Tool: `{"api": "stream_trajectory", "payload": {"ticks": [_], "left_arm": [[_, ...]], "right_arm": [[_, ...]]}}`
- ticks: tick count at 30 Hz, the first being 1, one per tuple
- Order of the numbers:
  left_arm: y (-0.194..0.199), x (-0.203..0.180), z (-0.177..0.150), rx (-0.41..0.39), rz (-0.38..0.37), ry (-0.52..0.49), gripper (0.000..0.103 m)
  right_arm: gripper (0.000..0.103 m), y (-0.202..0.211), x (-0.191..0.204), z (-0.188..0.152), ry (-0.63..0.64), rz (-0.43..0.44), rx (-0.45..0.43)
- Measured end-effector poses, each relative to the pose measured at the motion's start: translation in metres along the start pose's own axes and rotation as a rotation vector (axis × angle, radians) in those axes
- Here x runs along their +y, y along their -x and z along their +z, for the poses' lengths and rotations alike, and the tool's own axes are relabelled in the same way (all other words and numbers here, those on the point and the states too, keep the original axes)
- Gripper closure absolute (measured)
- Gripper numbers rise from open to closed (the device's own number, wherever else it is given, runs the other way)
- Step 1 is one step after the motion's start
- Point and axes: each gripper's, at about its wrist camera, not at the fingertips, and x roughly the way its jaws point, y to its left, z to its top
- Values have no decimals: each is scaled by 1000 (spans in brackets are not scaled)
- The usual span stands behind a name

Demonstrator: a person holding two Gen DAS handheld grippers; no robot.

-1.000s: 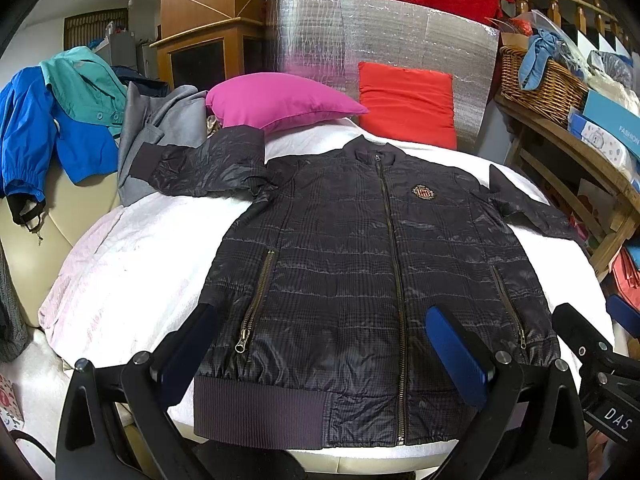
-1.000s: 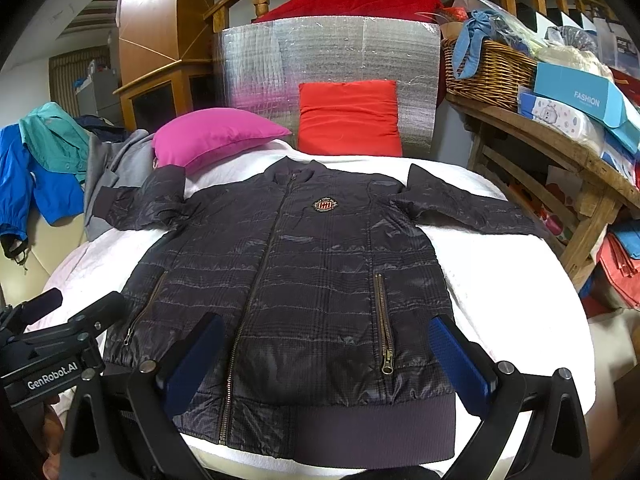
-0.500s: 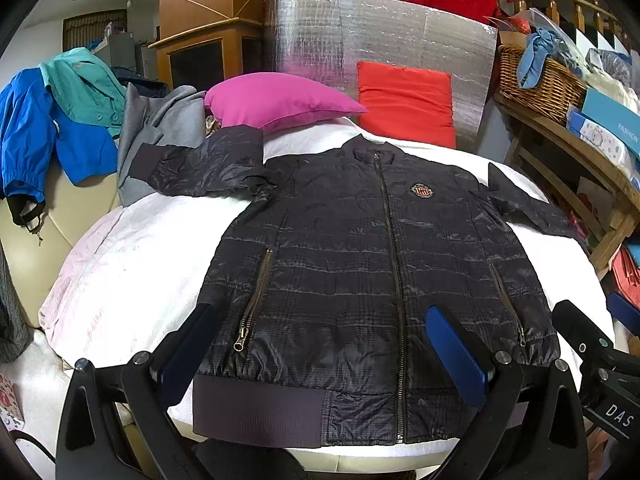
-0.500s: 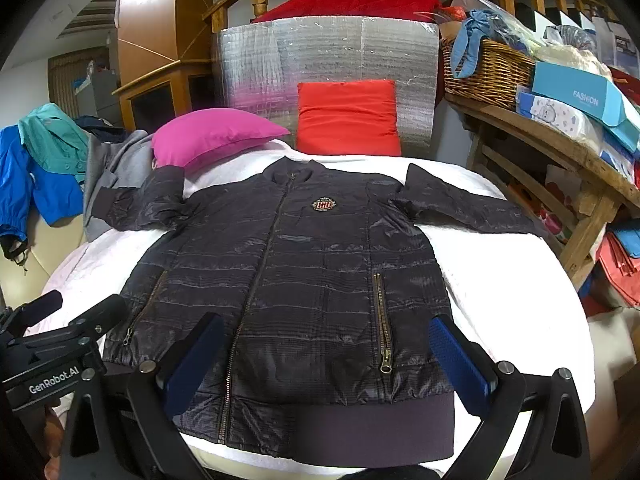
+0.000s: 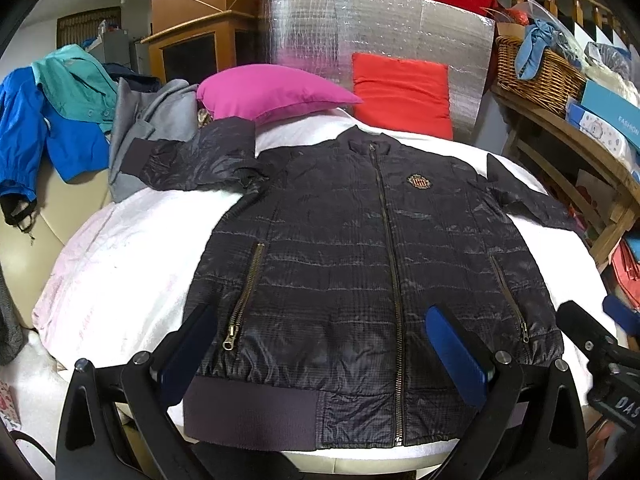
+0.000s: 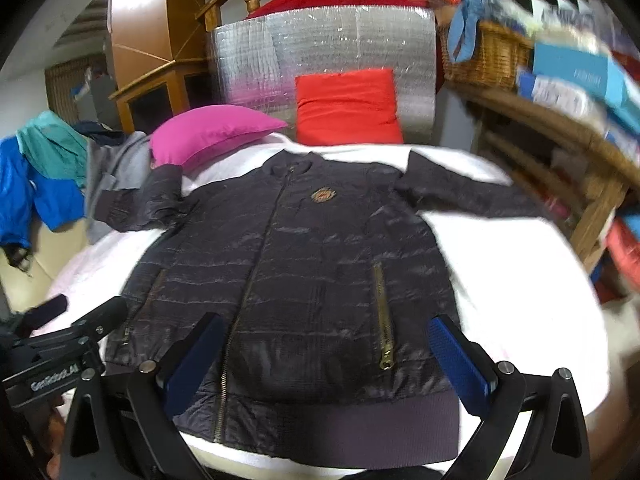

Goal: Fold large clothes

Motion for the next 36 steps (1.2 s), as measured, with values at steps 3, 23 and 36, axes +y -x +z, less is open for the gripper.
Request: {"api": "stream_trajectory", "payload": {"ticks": [3,23,36], "left_arm": [[-19,5,-4,32,8,10,0],[-173,6,35,99,38,89,0],[-196,14,13,110,-10,117,0]], "right_arm": [[0,-19,-37,-9,-140,145,84],[42,-206,-406,72,-1045,192,-12],[96,-252,-407,155,-796,-121,27]]}}
